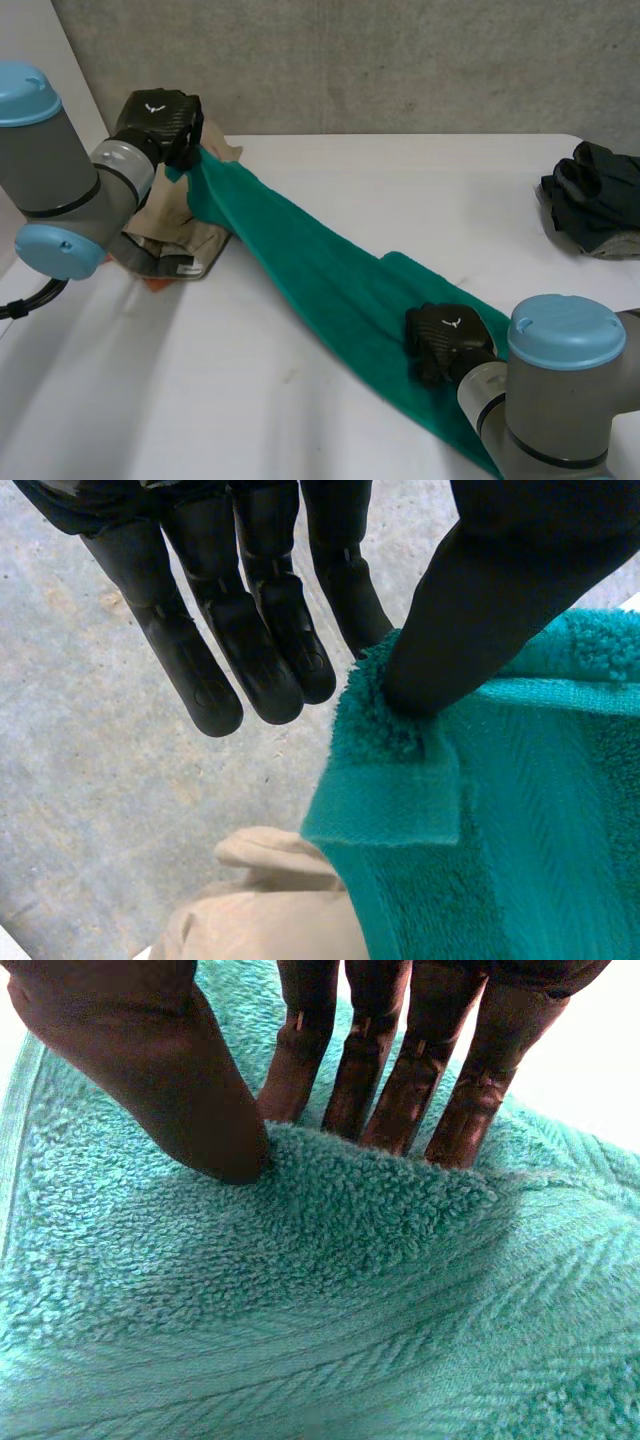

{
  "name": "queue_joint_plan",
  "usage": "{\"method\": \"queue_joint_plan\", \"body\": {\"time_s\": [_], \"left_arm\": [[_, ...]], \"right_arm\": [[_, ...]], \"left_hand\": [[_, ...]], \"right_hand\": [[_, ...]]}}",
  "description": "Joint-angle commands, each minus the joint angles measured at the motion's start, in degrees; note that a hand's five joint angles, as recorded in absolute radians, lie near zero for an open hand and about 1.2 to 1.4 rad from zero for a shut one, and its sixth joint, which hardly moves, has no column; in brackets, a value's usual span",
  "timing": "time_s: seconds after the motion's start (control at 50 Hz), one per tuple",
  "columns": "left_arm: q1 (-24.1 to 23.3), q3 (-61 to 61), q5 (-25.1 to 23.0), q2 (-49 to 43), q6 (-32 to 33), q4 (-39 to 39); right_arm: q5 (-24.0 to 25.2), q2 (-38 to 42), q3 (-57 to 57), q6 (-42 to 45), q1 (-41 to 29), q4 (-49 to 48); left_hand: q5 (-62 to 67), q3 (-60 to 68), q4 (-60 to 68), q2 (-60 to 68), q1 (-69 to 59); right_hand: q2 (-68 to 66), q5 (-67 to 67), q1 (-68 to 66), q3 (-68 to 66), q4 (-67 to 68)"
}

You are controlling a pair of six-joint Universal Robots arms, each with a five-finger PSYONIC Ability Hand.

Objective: Fold the laundry.

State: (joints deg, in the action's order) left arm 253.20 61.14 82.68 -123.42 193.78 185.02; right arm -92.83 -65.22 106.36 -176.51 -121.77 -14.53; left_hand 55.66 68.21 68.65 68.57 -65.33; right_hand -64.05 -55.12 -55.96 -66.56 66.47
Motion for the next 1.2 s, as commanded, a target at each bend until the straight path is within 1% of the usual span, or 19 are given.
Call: {"method": "queue_joint_plan", "body": {"time_s": [0.02, 0.18, 0.28, 0.34, 0.42, 0.44, 0.5, 0.54, 0.6, 0.68, 0.7, 0.72, 0.76, 0.82, 0.88, 0.92, 0.98, 1.1, 1.2], "left_arm": [[0.10, 1.17, -0.15, 0.55, 0.02, -0.09], [0.27, 4.24, -0.33, 3.79, 0.02, -0.36], [-0.25, 8.90, -0.50, 6.69, -0.07, -1.06], [-0.69, 12.59, -0.59, 9.33, 0.02, -3.43], [-1.13, 17.68, -0.68, 12.84, 0.02, -6.59], [-1.31, 18.83, -0.68, 13.55, 0.02, -7.21], [-1.92, 23.57, -0.77, 16.01, 0.02, -9.14], [-2.19, 25.95, -0.77, 16.63, 0.02, -10.02], [-3.24, 30.17, -1.03, 16.81, 0.02, -10.64], [-4.82, 32.90, -1.03, 16.46, -0.07, -9.76], [-4.83, 32.99, -1.03, 16.28, -0.07, -9.50], [-4.39, 32.99, -1.03, 16.19, -0.16, -8.80], [-4.30, 32.73, -1.03, 16.10, -0.25, -8.10], [-3.95, 31.94, -0.94, 16.10, -0.16, -6.43], [-3.33, 30.88, -0.86, 16.19, -0.16, -5.11], [-2.89, 30.53, -0.85, 16.54, -0.07, -4.58], [-1.93, 29.83, -0.85, 16.81, -0.07, -3.87], [-0.61, 29.12, -0.94, 16.89, -0.16, -3.70], [-0.52, 29.21, -0.94, 16.81, -0.16, -3.70]], "right_arm": [[0.19, -1.74, -0.28, 1.59, 3.46, -3.13], [0.98, -7.98, -2.38, 12.39, 13.04, -2.87], [1.68, -11.85, -6.69, 17.16, 14.46, -4.02], [2.74, -12.65, -12.75, 21.02, 14.46, -1.91], [5.02, -12.47, -18.46, 23.40, 14.90, 4.58], [6.51, -12.38, -20.47, 24.10, 15.25, 7.90], [8.80, -11.33, -24.70, 25.33, 16.04, 13.19], [10.82, -8.18, -28.83, 27.44, 16.83, 18.03], [11.35, -3.09, -33.74, 29.89, 17.01, 22.16], [10.57, 3.24, -36.83, 31.39, 16.74, 23.32], [10.30, 4.04, -37.01, 31.22, 16.74, 23.32], [9.86, 4.75, -37.02, 30.96, 16.66, 23.23], [8.12, 5.02, -35.97, 29.56, 16.66, 22.71], [5.56, 4.32, -33.77, 25.44, 16.74, 22.79], [3.80, 3.00, -28.77, 18.32, 16.83, 22.79], [4.14, 1.16, -24.83, 13.59, 16.74, 23.05], [5.20, -1.04, -19.81, 9.97, 16.74, 22.71], [7.92, -1.66, -14.61, 10.30, 15.95, 20.42], [7.58, -0.52, -13.55, 11.80, 13.93, 14.98]], "left_hand": [[14.34, 11.79, 11.35, 11.43, -14.67], [14.34, 11.79, 11.35, 11.43, -14.67], [14.34, 11.79, 11.35, 11.43, -14.67], [14.34, 11.79, 11.35, 11.43, -14.67], [14.34, 11.79, 11.35, 11.43, -14.67], [14.34, 11.79, 11.35, 11.43, -14.67], [14.34, 11.79, 11.35, 11.43, -14.67], [14.34, 11.79, 11.35, 11.43, -14.67], [14.34, 11.79, 11.35, 11.43, -14.67], [14.34, 11.79, 11.35, 11.43, -14.67], [14.34, 11.79, 11.35, 11.43, -14.67], [14.34, 11.79, 11.35, 11.43, -14.67], [14.34, 11.79, 11.35, 11.43, -14.67], [14.34, 11.79, 11.35, 11.43, -14.67], [14.34, 11.79, 11.35, 11.43, -14.67], [14.34, 11.79, 11.35, 11.43, -14.67], [14.34, 11.79, 11.35, 11.43, -14.67], [14.34, 11.79, 11.35, 11.43, -14.67], [14.34, 11.79, 11.35, 11.43, -14.67]], "right_hand": [[-15.95, -14.88, -24.04, -13.44, 13.53], [-15.95, -14.88, -24.04, -13.44, 13.53], [-15.95, -14.88, -24.04, -13.44, 13.53], [-15.95, -14.88, -24.04, -13.44, 13.53], [-15.95, -14.88, -24.04, -13.44, 13.53], [-15.95, -14.88, -24.04, -13.44, 13.53], [-15.95, -14.88, -24.04, -13.44, 13.53], [-15.95, -14.88, -24.04, -13.44, 13.53], [-15.95, -14.88, -24.04, -13.44, 13.53], [-15.95, -14.88, -24.04, -13.44, 13.53], [-8.02, -6.94, -16.10, -5.50, 5.60], [7.38, 8.46, -0.70, 9.90, -9.80], [30.63, 31.71, 22.55, 33.15, -33.05], [43.84, 44.91, 35.75, 46.35, -46.26], [44.71, 45.79, 36.63, 47.23, -47.13], [44.71, 45.78, 36.63, 47.22, -47.13], [45.21, 46.29, 37.13, 47.73, -47.64], [46.06, 47.13, 37.97, 48.57, -48.48], [44.55, 45.62, 36.46, 47.06, -46.97]]}}
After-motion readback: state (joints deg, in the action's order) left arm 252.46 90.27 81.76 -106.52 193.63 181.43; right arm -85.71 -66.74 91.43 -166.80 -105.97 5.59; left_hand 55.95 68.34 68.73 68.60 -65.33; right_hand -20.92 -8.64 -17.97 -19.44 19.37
